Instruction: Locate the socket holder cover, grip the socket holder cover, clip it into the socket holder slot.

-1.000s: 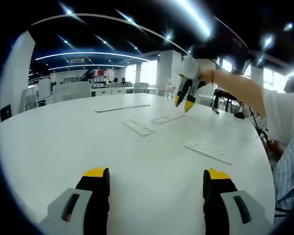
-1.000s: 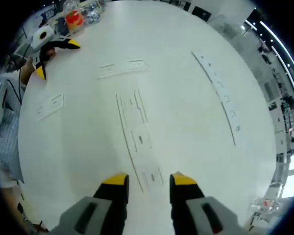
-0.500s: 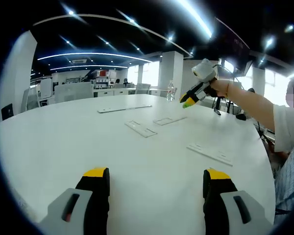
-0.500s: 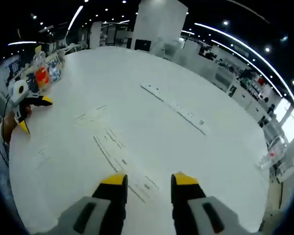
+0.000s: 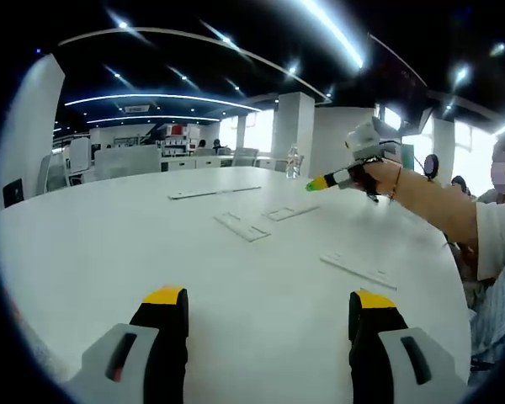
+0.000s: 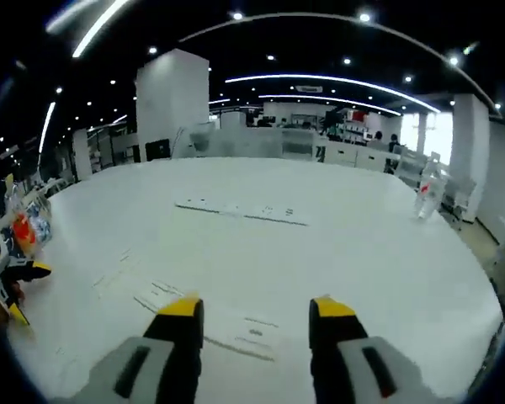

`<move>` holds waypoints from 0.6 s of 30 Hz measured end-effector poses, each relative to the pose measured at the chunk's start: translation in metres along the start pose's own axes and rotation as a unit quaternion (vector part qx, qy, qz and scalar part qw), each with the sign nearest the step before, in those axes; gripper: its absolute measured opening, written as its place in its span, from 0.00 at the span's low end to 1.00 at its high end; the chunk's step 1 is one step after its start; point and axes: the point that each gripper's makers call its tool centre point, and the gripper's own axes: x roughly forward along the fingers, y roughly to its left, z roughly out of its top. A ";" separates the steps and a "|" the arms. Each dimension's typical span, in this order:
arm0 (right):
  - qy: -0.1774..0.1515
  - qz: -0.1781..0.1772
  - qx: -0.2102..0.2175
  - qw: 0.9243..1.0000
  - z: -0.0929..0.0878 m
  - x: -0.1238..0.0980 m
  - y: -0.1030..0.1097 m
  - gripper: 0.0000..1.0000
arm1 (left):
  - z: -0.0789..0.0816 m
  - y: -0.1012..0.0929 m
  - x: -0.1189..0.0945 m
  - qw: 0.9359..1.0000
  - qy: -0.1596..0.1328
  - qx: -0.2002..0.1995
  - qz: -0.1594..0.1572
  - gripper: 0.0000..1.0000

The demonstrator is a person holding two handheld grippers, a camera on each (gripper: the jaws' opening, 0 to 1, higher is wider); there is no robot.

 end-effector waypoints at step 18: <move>-0.008 -0.058 0.010 0.998 -0.029 0.007 0.019 0.62 | 0.003 -0.002 -0.005 1.000 -0.011 -0.001 -0.002 0.78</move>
